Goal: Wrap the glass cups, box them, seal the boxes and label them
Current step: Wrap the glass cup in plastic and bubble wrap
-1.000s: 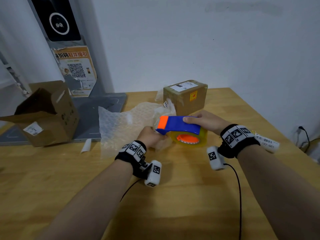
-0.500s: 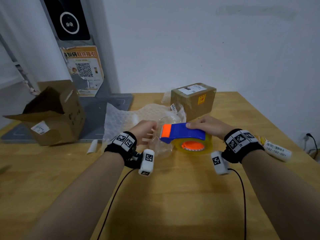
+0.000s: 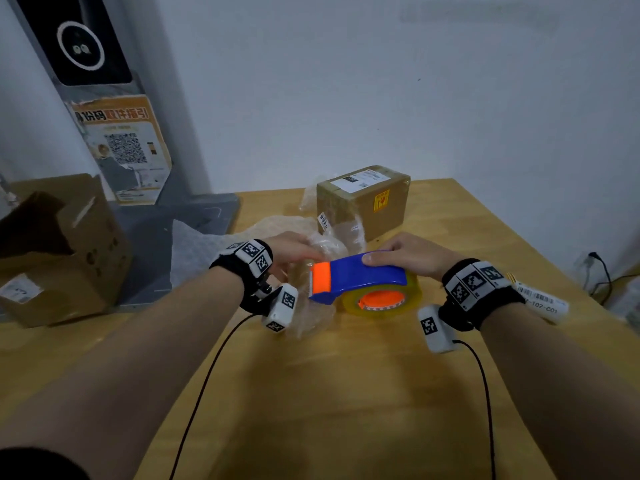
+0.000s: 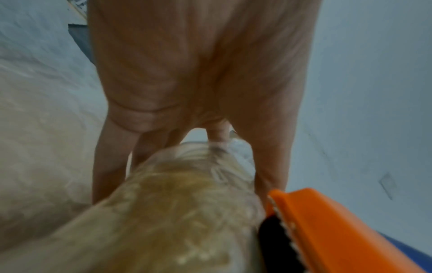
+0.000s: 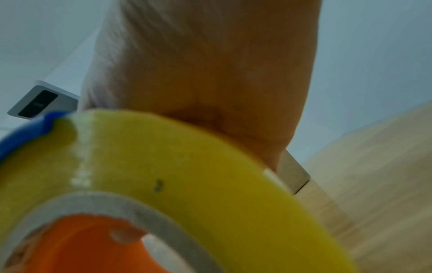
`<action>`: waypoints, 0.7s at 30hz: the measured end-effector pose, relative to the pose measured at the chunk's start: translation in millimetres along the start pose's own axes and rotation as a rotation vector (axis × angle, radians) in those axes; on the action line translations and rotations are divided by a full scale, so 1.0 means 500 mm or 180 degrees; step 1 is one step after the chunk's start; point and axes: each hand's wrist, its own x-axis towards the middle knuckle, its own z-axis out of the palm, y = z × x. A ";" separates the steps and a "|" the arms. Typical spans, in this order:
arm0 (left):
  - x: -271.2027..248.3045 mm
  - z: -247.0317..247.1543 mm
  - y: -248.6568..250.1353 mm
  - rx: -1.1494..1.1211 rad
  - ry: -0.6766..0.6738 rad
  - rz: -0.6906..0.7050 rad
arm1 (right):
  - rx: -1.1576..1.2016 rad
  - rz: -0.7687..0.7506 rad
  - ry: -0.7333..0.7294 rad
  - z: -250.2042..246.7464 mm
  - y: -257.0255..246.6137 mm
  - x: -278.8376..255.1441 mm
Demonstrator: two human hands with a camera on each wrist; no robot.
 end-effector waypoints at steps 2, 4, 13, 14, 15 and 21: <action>0.003 -0.002 -0.012 -0.0122 0.0232 0.0179 | -0.0075 -0.0052 -0.0028 -0.003 0.000 0.001; -0.002 -0.006 -0.027 -0.0302 0.0312 0.0307 | -0.0155 -0.0121 -0.0137 -0.003 -0.006 -0.003; -0.076 -0.005 -0.078 -0.0697 0.0121 0.0386 | -0.0452 -0.0584 -0.0408 0.027 -0.054 -0.006; -0.079 -0.008 -0.085 -0.0728 0.0150 0.0390 | -0.0496 -0.0590 -0.0419 0.029 -0.064 -0.010; -0.082 -0.010 -0.094 -0.0796 0.0228 0.0412 | -0.0548 -0.0595 -0.0440 0.031 -0.076 -0.016; -0.115 -0.021 -0.164 -0.1468 0.0343 0.0712 | -0.0496 -0.0673 -0.0424 0.027 -0.132 -0.043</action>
